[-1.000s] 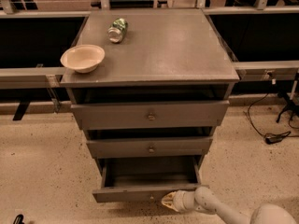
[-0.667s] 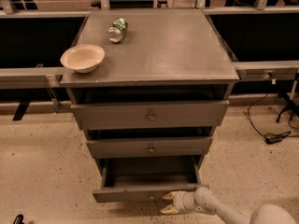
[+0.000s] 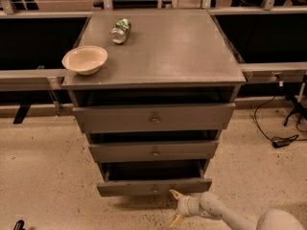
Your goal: Close bottom drawer
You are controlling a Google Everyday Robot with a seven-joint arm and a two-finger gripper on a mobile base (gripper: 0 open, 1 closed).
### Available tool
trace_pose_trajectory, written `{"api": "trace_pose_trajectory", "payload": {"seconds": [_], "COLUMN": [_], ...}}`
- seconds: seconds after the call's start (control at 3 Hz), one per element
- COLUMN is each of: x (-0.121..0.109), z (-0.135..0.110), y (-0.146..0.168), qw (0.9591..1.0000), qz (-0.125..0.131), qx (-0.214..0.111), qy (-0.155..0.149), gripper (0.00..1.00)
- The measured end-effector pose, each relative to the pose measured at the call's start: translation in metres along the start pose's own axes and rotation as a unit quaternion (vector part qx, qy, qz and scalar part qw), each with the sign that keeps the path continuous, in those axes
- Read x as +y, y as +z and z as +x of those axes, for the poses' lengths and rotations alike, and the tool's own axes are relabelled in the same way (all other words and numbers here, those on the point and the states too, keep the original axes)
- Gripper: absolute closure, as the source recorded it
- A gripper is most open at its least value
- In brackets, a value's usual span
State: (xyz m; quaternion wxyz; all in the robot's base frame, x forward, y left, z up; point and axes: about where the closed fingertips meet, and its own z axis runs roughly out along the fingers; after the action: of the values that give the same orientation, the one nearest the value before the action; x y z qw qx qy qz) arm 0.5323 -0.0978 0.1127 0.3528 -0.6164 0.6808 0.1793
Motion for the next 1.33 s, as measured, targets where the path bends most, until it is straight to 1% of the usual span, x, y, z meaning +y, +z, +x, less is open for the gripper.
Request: {"api": "trace_pose_trajectory", "payload": {"seconds": [0.33,0.67,1.0,1.33], "x": [0.002,0.002,-0.007,-0.018], "z": [-0.004,-0.012,-0.018,-0.022], "y": [-0.003,-0.011,-0.014,-0.008], "qw": [0.9996,0.9985,0.9977,0.9974], "qz": [-0.008,-0.018,-0.025,-0.022], "qx": [-0.025,-0.050,-0.060,-0.062], "qy": [-0.003,-0.012,-0.019,-0.027], "gripper": [0.18,0.42,0.64,0.87]}}
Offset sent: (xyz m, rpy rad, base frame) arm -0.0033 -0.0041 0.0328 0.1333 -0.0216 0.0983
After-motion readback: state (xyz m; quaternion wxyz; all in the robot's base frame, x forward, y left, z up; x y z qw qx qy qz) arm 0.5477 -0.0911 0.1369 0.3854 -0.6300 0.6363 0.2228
